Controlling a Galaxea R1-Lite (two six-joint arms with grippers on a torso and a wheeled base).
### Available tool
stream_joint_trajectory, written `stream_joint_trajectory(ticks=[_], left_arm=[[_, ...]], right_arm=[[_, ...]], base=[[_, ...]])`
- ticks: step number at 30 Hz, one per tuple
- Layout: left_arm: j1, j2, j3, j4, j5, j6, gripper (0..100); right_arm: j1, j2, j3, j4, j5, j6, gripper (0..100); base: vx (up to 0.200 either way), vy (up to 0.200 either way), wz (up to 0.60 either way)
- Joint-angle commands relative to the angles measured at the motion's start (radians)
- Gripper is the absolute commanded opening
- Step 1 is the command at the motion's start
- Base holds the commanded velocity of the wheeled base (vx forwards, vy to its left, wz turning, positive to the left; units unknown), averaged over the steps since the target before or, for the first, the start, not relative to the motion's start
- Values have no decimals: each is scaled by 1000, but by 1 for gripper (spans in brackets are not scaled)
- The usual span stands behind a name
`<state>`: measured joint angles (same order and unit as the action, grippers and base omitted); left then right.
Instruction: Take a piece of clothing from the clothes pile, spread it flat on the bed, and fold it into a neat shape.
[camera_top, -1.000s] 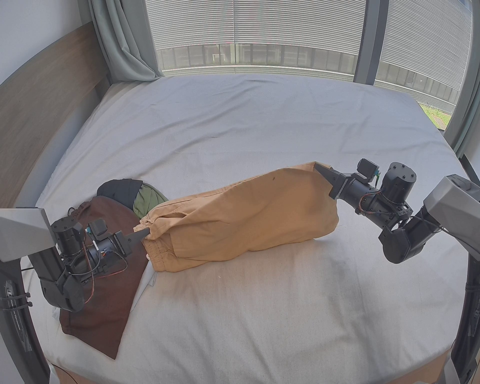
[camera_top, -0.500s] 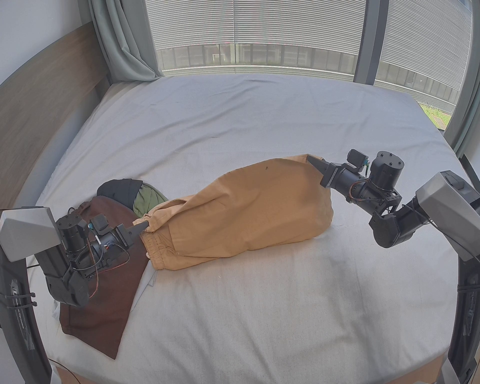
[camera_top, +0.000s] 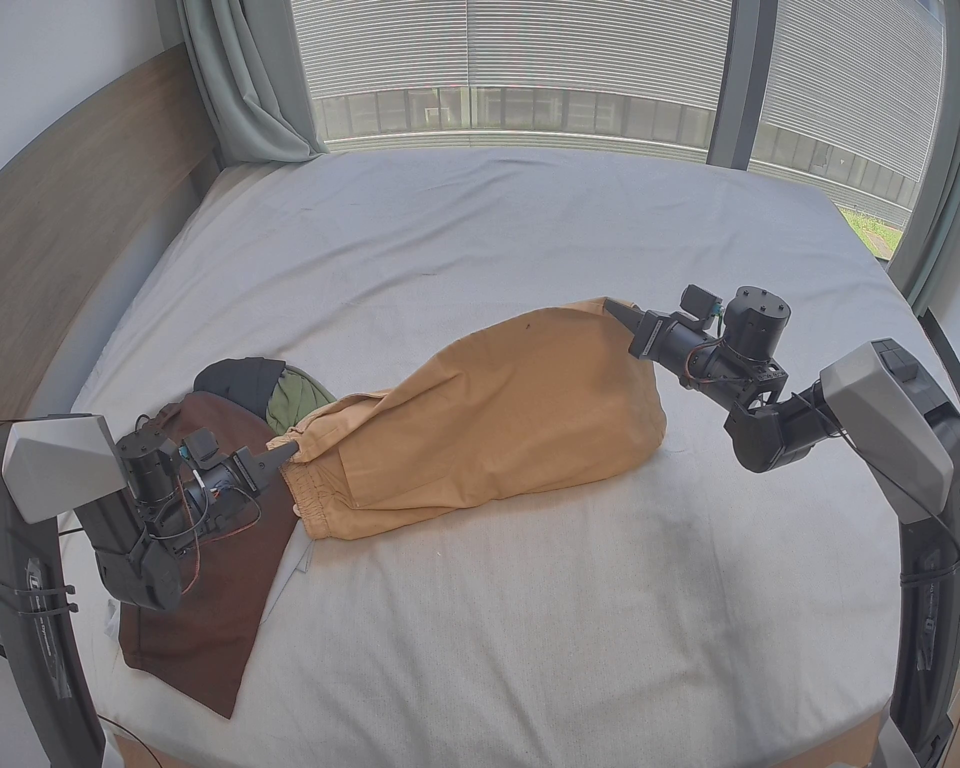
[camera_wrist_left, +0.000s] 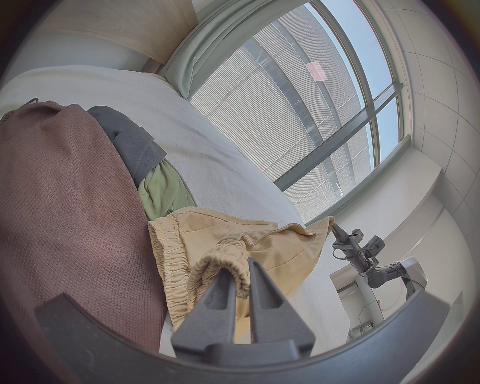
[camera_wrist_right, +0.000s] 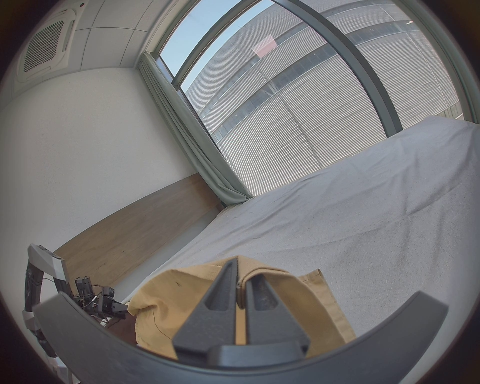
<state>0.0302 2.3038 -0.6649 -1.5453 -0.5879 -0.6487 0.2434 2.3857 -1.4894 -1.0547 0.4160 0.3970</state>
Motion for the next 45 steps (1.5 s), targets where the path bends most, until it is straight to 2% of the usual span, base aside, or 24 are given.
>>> stream_joint_trajectory(ticks=[1, 17, 40, 41, 45], left_arm=[[2, 9, -10, 1, 2, -2, 0], [2, 59, -76, 2, 51, -29, 0], [2, 83, -102, 2, 59, -29, 0], [2, 83, -104, 2, 59, -29, 100], [4, 78, -107, 2, 57, -29, 100]], right_arm=[[0, 59, -58, 4, -2, 0, 0], [-1, 199, -342, 127, -39, 2, 0], [0, 250, -387, 127, -59, -3, 0], [0, 250, -387, 127, -57, -3, 0], [2, 254, -393, 127, -57, -4, 0]], base=[[0, 0, 0], [0, 0, 0], [0, 0, 0], [0, 0, 0], [0, 0, 0]])
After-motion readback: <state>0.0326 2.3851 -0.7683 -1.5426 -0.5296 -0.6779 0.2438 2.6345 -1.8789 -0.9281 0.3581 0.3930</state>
